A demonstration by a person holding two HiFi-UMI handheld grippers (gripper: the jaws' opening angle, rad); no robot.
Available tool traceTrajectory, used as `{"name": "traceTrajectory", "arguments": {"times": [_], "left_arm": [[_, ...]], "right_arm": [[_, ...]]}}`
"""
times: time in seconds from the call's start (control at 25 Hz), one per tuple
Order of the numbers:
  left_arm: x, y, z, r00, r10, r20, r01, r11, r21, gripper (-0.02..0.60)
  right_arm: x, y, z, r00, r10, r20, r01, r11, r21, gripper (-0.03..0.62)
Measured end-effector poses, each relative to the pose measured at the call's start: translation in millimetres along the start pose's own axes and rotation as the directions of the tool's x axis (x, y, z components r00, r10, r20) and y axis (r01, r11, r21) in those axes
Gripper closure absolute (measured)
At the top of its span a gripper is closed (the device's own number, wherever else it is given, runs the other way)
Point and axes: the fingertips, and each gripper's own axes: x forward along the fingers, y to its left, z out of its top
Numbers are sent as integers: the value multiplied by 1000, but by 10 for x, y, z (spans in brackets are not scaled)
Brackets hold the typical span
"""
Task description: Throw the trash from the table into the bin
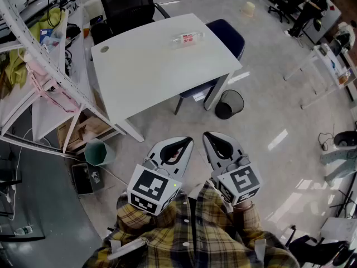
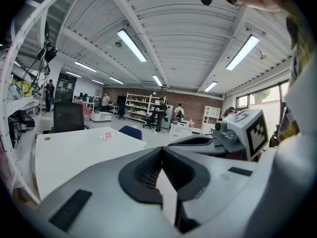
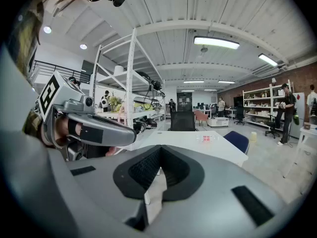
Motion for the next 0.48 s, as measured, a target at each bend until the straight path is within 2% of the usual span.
{"name": "traceTrajectory", "arguments": {"times": [0.24, 0.48], "left_arm": [[-45, 8, -22, 1000, -6, 3, 6, 1000, 16, 574], [-109, -24, -40, 1000, -22, 4, 22, 1000, 16, 574]], "right_arm": [[10, 88, 29, 1000, 12, -1, -12, 1000, -4, 595], [-70, 65, 60, 999, -46, 12, 46, 999, 12, 595]]}}
